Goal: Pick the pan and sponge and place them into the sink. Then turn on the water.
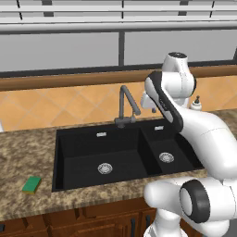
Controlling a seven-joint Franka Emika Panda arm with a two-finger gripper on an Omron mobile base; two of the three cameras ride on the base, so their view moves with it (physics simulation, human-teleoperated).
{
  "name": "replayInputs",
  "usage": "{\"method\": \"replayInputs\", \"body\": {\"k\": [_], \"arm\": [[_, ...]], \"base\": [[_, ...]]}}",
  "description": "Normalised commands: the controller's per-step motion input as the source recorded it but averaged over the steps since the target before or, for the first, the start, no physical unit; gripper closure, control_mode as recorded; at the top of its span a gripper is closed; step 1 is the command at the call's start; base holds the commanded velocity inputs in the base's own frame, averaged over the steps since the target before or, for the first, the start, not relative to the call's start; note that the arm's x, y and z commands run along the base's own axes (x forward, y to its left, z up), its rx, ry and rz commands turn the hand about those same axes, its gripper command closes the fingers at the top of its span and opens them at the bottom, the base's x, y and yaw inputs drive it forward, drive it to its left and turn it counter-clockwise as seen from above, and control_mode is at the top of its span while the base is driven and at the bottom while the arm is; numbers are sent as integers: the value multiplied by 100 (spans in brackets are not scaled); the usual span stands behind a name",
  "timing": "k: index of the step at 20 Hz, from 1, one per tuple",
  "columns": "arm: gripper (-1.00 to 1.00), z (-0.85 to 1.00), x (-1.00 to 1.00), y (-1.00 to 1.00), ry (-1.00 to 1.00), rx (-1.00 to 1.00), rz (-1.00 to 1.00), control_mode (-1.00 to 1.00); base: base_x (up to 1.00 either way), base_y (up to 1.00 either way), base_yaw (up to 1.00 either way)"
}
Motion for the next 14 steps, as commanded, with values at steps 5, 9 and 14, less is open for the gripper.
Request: {"method": "replayInputs", "body": {"k": [5, 9, 14], "arm": [[-100, -7, -18, -36, -4, 0, 0, -100], [-100, -21, -38, -74, -1, 0, 0, -100], [-100, -27, -42, -86, 0, 0, 0, -100]], "base": [[0, 0, 0], [0, 0, 0], [0, 0, 0]]}}
